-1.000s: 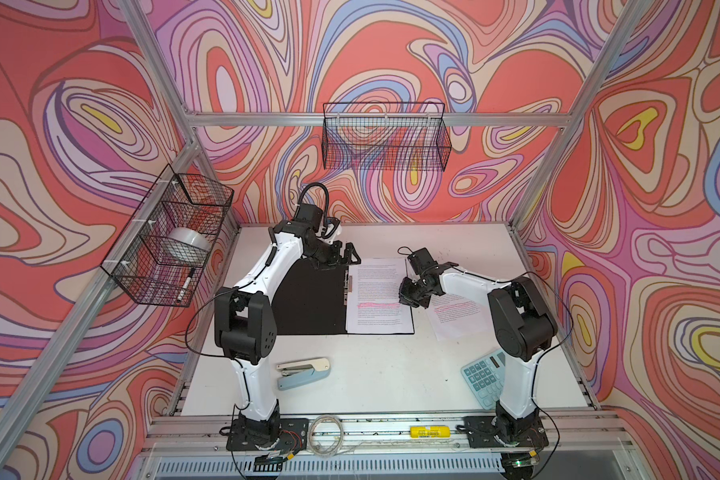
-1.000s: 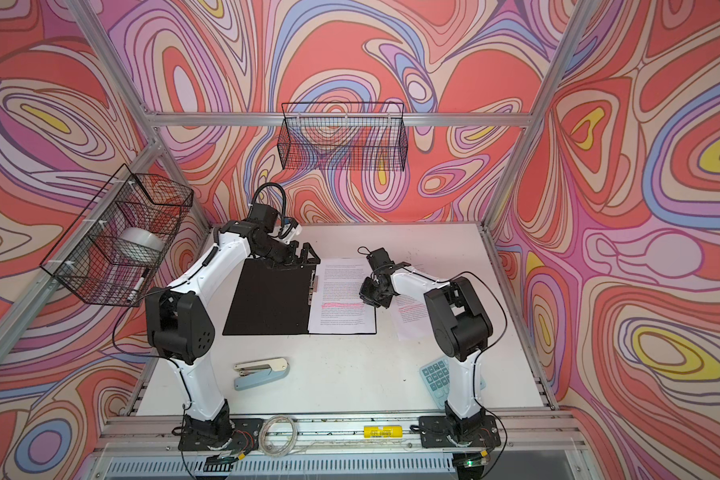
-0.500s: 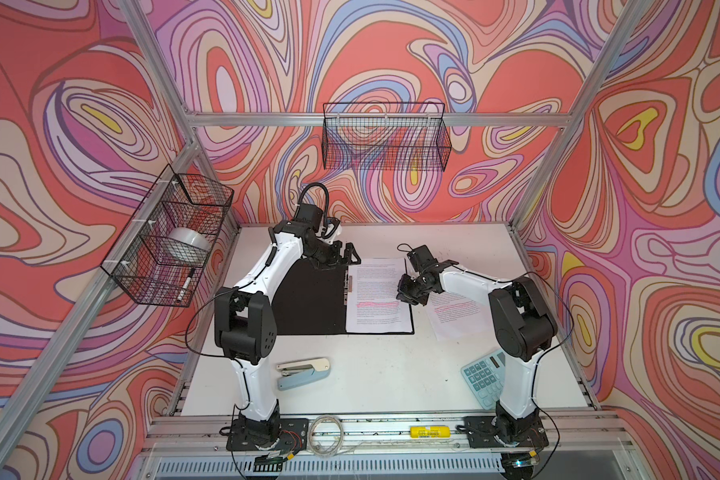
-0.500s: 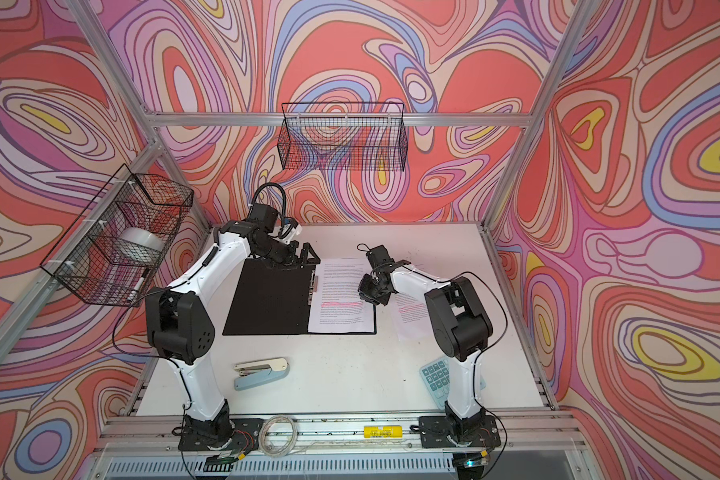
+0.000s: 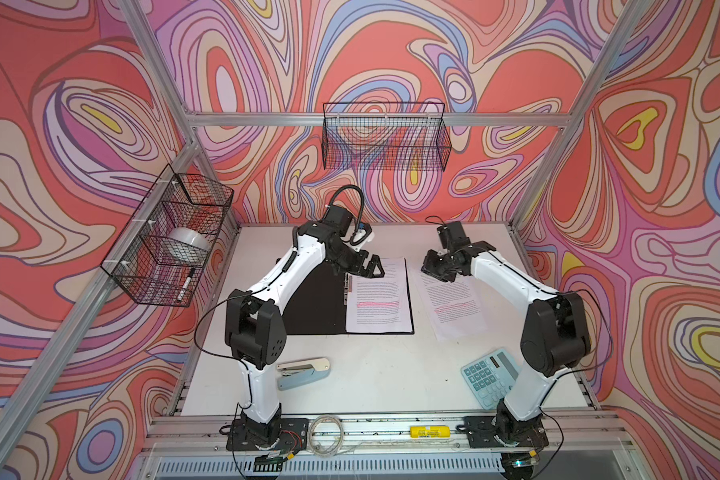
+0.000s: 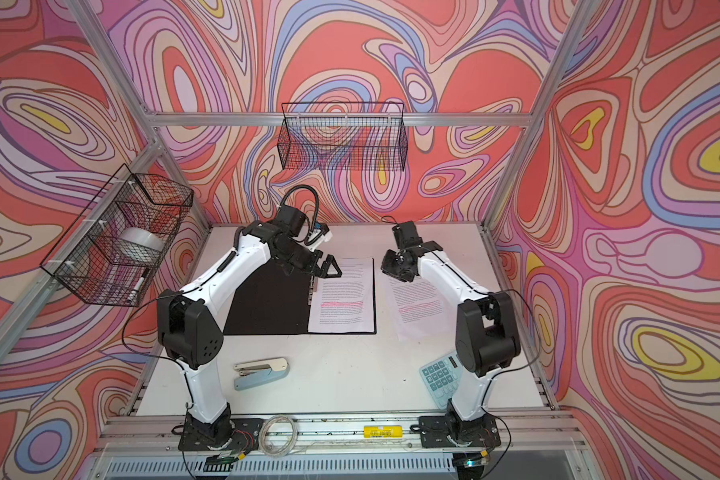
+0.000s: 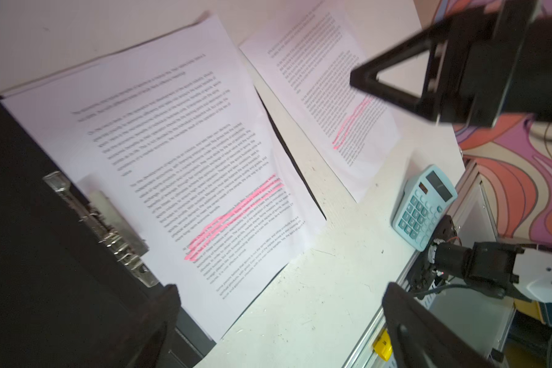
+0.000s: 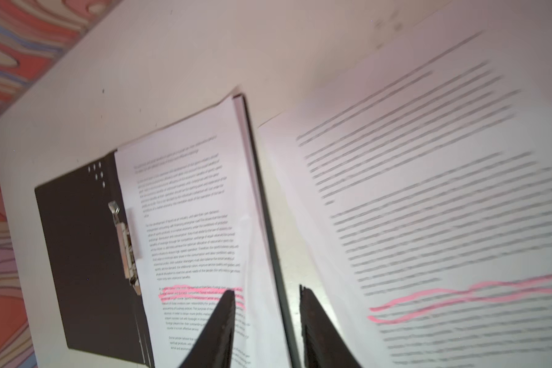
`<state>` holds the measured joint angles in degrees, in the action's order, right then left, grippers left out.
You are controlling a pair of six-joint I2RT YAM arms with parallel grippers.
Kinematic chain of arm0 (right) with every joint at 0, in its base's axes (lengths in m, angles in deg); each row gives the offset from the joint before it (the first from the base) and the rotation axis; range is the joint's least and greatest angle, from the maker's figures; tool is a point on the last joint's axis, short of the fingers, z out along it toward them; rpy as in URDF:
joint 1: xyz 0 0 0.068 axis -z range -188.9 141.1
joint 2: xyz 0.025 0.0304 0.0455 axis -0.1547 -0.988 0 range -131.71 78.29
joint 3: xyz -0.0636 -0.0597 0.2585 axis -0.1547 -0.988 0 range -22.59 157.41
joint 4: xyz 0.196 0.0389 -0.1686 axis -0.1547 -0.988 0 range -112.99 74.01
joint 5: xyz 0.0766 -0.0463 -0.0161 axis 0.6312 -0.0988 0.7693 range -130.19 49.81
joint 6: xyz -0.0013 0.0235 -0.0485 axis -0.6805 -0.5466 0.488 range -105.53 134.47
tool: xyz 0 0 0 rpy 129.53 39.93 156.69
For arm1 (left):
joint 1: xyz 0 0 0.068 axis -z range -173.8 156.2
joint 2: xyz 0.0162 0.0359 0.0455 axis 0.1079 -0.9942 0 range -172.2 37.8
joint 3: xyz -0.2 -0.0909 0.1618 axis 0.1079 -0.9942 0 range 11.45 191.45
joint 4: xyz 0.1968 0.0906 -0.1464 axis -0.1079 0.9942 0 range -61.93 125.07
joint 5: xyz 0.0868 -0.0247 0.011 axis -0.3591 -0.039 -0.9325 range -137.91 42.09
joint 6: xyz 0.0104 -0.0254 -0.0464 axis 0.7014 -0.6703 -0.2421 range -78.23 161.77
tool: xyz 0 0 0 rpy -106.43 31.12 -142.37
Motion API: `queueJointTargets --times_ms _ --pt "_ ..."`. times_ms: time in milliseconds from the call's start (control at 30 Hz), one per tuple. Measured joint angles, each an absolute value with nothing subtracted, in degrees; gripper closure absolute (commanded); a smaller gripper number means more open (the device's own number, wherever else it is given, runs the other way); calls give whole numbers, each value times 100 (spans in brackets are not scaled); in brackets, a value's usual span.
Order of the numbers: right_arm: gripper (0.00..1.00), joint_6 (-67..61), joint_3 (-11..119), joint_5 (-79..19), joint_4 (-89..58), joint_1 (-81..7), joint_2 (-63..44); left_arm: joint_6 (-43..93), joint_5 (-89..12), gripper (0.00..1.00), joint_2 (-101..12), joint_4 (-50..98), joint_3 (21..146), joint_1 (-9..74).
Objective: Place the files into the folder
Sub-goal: 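Release the sheet and move the right gripper back to the printed stack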
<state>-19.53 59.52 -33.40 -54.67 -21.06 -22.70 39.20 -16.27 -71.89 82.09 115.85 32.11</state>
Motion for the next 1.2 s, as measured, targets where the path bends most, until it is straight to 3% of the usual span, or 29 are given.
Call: queueJointTargets --times_ms 167,500,867,1200 --pt "50 -1426 5962 -3900 -6003 -1206 -2169 3874 -1621 0 -7432 8259 11733 3650" --pt "38 -845 5536 -4623 -6588 -994 -2263 3749 -1636 0 -7746 8268 11836 3786" --pt "36 -724 5213 -4324 -6269 -679 -2954 3732 -1750 0 -7565 8250 11696 3720" --pt "36 -724 5167 -4134 -6083 -557 -3103 3590 -1627 0 -7543 8248 11692 3143"
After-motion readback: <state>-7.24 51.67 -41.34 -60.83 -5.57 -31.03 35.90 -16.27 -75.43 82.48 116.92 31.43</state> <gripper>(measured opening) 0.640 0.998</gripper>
